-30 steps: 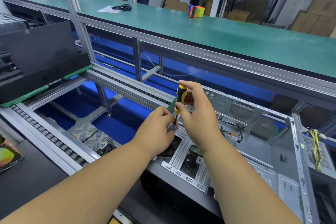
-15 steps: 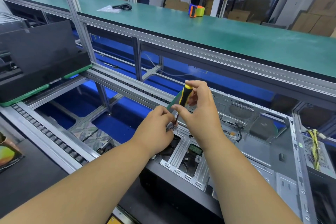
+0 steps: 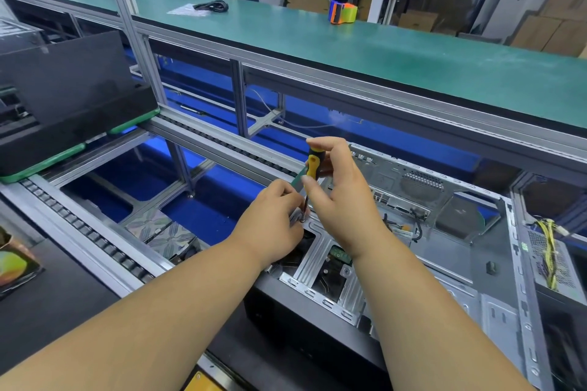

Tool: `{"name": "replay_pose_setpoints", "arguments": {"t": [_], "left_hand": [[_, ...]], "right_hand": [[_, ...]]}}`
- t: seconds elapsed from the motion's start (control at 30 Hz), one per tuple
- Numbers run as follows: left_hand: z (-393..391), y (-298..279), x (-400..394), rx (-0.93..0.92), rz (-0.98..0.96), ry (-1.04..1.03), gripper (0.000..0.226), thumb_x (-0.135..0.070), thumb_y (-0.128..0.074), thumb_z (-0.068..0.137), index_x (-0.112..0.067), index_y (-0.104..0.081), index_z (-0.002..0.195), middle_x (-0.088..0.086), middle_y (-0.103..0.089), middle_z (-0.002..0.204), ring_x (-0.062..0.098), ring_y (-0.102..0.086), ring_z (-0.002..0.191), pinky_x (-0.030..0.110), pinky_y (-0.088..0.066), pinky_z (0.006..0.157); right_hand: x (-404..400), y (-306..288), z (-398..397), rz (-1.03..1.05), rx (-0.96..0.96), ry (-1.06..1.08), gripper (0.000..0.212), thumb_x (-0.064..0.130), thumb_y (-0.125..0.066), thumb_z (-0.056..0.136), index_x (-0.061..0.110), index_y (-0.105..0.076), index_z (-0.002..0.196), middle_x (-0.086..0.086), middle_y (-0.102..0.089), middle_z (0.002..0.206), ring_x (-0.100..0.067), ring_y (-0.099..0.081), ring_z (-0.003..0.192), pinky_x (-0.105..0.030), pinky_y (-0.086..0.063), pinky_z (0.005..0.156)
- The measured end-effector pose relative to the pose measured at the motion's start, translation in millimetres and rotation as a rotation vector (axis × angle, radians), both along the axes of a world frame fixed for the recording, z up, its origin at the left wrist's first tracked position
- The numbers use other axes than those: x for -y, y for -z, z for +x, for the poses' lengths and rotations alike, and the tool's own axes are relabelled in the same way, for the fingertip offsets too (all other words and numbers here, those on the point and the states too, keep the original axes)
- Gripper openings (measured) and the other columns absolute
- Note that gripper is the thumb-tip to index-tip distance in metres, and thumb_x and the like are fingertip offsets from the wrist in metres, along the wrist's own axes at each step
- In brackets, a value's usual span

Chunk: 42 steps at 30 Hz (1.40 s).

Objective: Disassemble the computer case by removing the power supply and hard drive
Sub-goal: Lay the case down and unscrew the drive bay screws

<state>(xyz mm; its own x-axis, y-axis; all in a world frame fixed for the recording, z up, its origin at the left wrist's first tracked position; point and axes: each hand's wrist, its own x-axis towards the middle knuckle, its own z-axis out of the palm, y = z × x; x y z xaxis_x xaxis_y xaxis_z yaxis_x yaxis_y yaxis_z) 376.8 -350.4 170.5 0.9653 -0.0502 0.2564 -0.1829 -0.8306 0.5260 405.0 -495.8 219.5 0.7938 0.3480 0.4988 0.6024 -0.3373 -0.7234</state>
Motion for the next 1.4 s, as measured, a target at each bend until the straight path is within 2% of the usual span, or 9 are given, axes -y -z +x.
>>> {"name": "replay_pose_setpoints", "arguments": {"t": [0.2, 0.37, 0.5, 0.63, 0.73, 0.9, 1.07, 1.3, 1.4], "left_hand": [[0.2, -1.7, 1.9, -0.006, -0.005, -0.009, 0.026, -0.017, -0.064, 0.082, -0.026, -0.063, 0.107, -0.013, -0.041, 0.108, 0.013, -0.045, 0.103, 0.03, -0.049, 0.081], [0.9, 0.5, 1.1, 0.005, -0.005, -0.012, 0.025, -0.018, -0.065, 0.082, -0.027, -0.062, 0.106, -0.014, -0.041, 0.107, 0.011, -0.044, 0.102, 0.029, -0.048, 0.079], [3.4, 2.7, 0.4, 0.02, -0.003, -0.008, 0.025, -0.018, -0.064, 0.08, -0.026, -0.063, 0.103, -0.014, -0.041, 0.106, 0.012, -0.046, 0.1, 0.032, -0.048, 0.076], [5.0, 5.4, -1.1, 0.032, 0.001, 0.001, 0.024, -0.018, -0.064, 0.079, -0.026, -0.062, 0.102, -0.014, -0.039, 0.105, 0.012, -0.046, 0.099, 0.031, -0.047, 0.074], [4.5, 5.3, -1.8, 0.037, 0.001, 0.003, 0.024, -0.018, -0.063, 0.079, -0.025, -0.062, 0.103, -0.014, -0.039, 0.105, 0.013, -0.045, 0.098, 0.03, -0.046, 0.074], [3.9, 4.6, -1.5, 0.008, -0.013, 0.003, 0.025, -0.02, -0.062, 0.08, -0.028, -0.06, 0.103, -0.016, -0.036, 0.103, 0.01, -0.044, 0.095, 0.024, -0.041, 0.068], [3.4, 3.7, -0.4, 0.018, -0.021, -0.005, 0.025, -0.017, -0.064, 0.08, -0.026, -0.063, 0.103, -0.014, -0.041, 0.106, 0.011, -0.046, 0.1, 0.028, -0.044, 0.074], [3.9, 4.4, -1.1, 0.021, -0.017, -0.005, 0.025, -0.019, -0.065, 0.08, -0.027, -0.063, 0.103, -0.014, -0.04, 0.105, 0.011, -0.045, 0.1, 0.03, -0.048, 0.077], [4.3, 5.2, -1.3, 0.022, -0.02, 0.003, 0.023, -0.018, -0.063, 0.079, -0.027, -0.062, 0.1, -0.014, -0.04, 0.104, 0.012, -0.046, 0.099, 0.028, -0.046, 0.074]], "right_hand": [[2.6, -1.3, 2.1, 0.006, 0.097, 0.123, 0.048, 0.014, -0.074, 0.085, 0.033, -0.045, 0.117, 0.014, -0.055, 0.092, -0.014, -0.055, 0.091, -0.033, -0.05, 0.082], [4.0, 2.3, 4.4, -0.01, 0.101, 0.139, 0.048, 0.013, -0.072, 0.087, 0.036, -0.047, 0.121, 0.014, -0.05, 0.104, -0.006, -0.053, 0.092, -0.013, -0.044, 0.08], [5.0, 1.2, 5.6, 0.002, 0.068, 0.121, 0.05, 0.008, -0.068, 0.089, 0.038, -0.049, 0.124, 0.014, -0.045, 0.113, -0.008, -0.058, 0.098, -0.025, -0.05, 0.085], [4.8, -0.5, 3.9, -0.015, 0.031, 0.072, 0.061, 0.0, -0.06, 0.091, 0.043, -0.044, 0.131, 0.019, -0.047, 0.113, -0.001, -0.053, 0.102, -0.021, -0.048, 0.089], [5.1, -0.1, 3.4, -0.027, 0.027, 0.03, 0.059, 0.0, -0.056, 0.091, 0.039, -0.043, 0.133, 0.013, -0.05, 0.115, -0.007, -0.054, 0.106, -0.028, -0.048, 0.094], [3.0, 3.2, 4.3, -0.036, 0.122, 0.097, 0.052, 0.018, -0.075, 0.083, 0.034, -0.049, 0.125, 0.023, -0.051, 0.108, -0.001, -0.05, 0.097, -0.016, -0.041, 0.087], [4.0, 4.3, 5.5, -0.032, 0.127, 0.178, 0.054, 0.015, -0.074, 0.085, 0.038, -0.046, 0.124, 0.017, -0.055, 0.105, -0.007, -0.052, 0.091, -0.028, -0.048, 0.083], [4.3, 5.3, 4.8, -0.012, 0.018, 0.106, 0.062, 0.008, -0.065, 0.091, 0.045, -0.036, 0.131, 0.017, -0.053, 0.118, 0.003, -0.054, 0.105, -0.015, -0.044, 0.087], [2.1, 6.2, 3.6, -0.005, 0.042, 0.074, 0.06, 0.007, -0.066, 0.09, 0.039, -0.039, 0.133, 0.013, -0.049, 0.121, 0.002, -0.051, 0.108, -0.011, -0.041, 0.091]]}}
